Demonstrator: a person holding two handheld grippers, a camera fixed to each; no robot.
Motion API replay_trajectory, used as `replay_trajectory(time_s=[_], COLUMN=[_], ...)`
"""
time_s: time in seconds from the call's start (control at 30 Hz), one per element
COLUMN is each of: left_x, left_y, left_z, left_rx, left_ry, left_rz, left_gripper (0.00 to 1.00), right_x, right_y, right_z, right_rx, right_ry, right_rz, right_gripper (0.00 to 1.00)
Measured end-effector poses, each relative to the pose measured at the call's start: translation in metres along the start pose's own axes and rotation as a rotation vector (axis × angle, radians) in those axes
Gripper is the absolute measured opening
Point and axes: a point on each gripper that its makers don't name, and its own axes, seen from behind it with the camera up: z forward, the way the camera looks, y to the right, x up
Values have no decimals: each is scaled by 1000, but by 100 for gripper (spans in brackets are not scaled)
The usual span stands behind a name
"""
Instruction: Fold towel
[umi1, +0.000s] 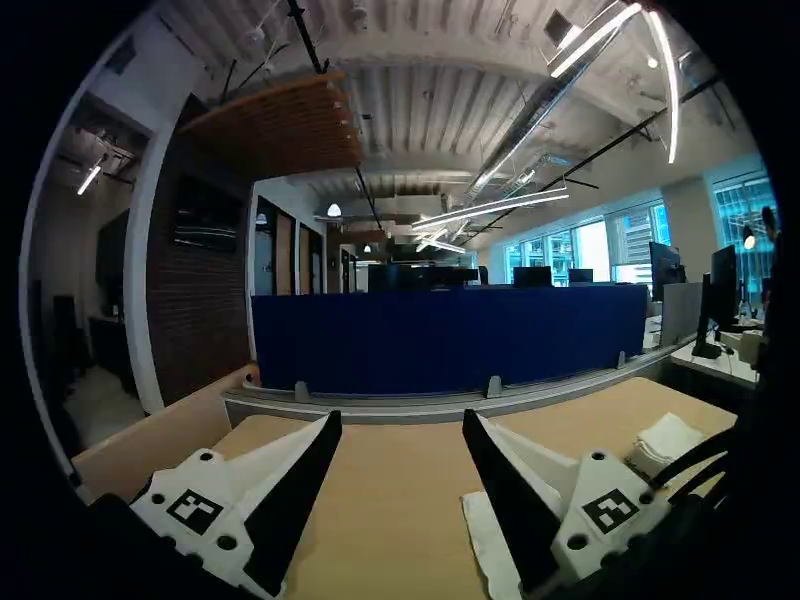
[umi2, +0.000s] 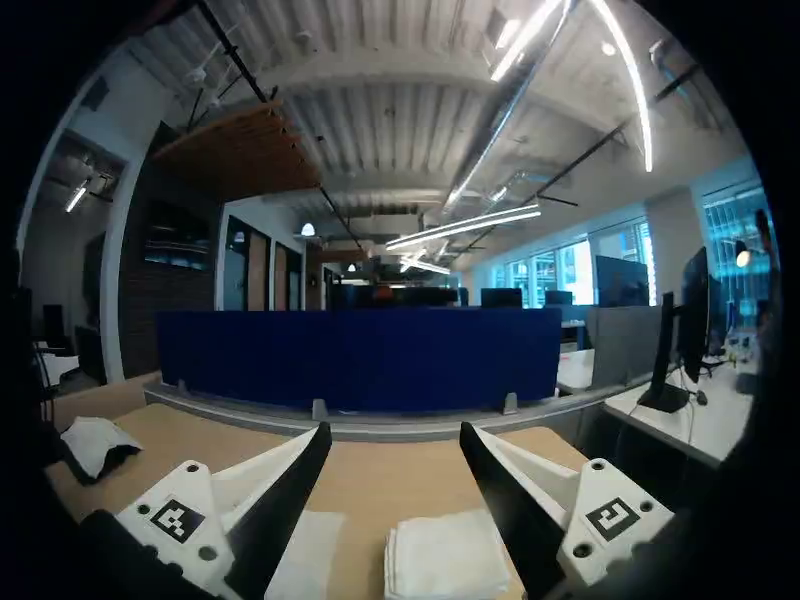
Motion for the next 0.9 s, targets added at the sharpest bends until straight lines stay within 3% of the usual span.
replay_trajectory(time_s=[0.5,0.9], left_x=[-22,-40], left_y=[32,54], left_z=[-4,-14], left_rx=[-185,-315], left_ry=[-152,-258], left_rz=[92,119], left_gripper=[90,90], right_x=[-18,-42], right_y=[-31,-63], right_z=[-6,-22], right_rx=[150,305], right_ry=[-141,-287], right_rz=[-66,-138], right_gripper=[100,100])
